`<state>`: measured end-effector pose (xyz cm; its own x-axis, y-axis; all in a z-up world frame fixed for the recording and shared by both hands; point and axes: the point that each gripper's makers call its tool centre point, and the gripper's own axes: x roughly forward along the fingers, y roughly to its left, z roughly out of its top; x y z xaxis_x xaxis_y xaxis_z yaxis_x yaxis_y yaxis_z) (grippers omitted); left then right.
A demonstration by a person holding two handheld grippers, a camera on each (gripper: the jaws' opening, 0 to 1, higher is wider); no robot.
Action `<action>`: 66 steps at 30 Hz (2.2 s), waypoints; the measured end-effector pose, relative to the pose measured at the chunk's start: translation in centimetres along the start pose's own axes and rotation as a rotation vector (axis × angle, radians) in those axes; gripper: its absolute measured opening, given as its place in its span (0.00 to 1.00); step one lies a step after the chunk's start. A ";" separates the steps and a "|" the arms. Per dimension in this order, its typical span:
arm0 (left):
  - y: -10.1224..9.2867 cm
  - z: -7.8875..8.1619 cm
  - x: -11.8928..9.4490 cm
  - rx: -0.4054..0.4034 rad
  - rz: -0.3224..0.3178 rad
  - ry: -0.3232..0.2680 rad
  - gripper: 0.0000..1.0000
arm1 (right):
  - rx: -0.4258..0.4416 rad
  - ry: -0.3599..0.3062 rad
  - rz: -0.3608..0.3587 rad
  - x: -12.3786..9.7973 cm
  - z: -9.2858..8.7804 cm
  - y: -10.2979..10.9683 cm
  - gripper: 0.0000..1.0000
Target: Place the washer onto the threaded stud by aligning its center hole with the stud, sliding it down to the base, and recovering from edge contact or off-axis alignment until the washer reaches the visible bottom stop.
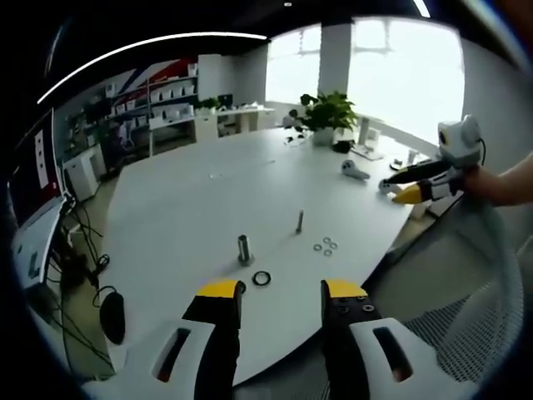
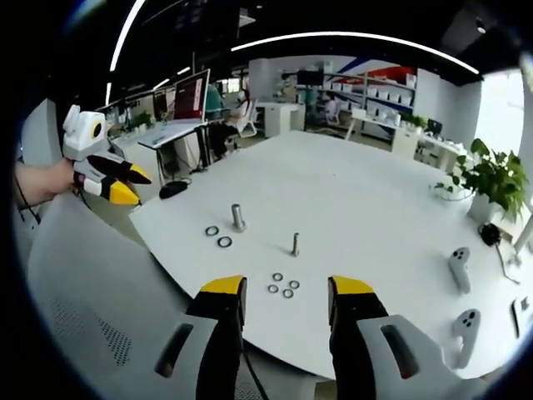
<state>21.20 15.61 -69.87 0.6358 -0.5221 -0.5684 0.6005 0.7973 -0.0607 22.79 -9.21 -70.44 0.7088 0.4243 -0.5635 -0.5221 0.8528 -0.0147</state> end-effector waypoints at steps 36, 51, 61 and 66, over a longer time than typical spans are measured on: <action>-0.1 -2.4 1.0 -0.098 -0.046 0.122 0.39 | 0.033 0.002 0.028 0.0 -0.1 0.2 0.39; 1.9 -1.9 1.5 -0.180 -0.059 0.116 0.44 | 0.042 -0.002 0.021 -0.1 -0.1 0.0 0.38; 3.2 -2.6 4.2 -0.119 -0.042 0.173 0.47 | 0.035 0.015 0.029 0.1 -0.4 0.0 0.37; 4.3 -4.0 6.0 -0.032 -0.036 0.249 0.47 | 0.038 0.017 0.029 0.1 -0.5 0.0 0.37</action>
<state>25.63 17.10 -76.82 0.4728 -0.4627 -0.7499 0.6026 0.7907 -0.1080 22.65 -9.36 -70.90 0.6853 0.4438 -0.5774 -0.5236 0.8513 0.0329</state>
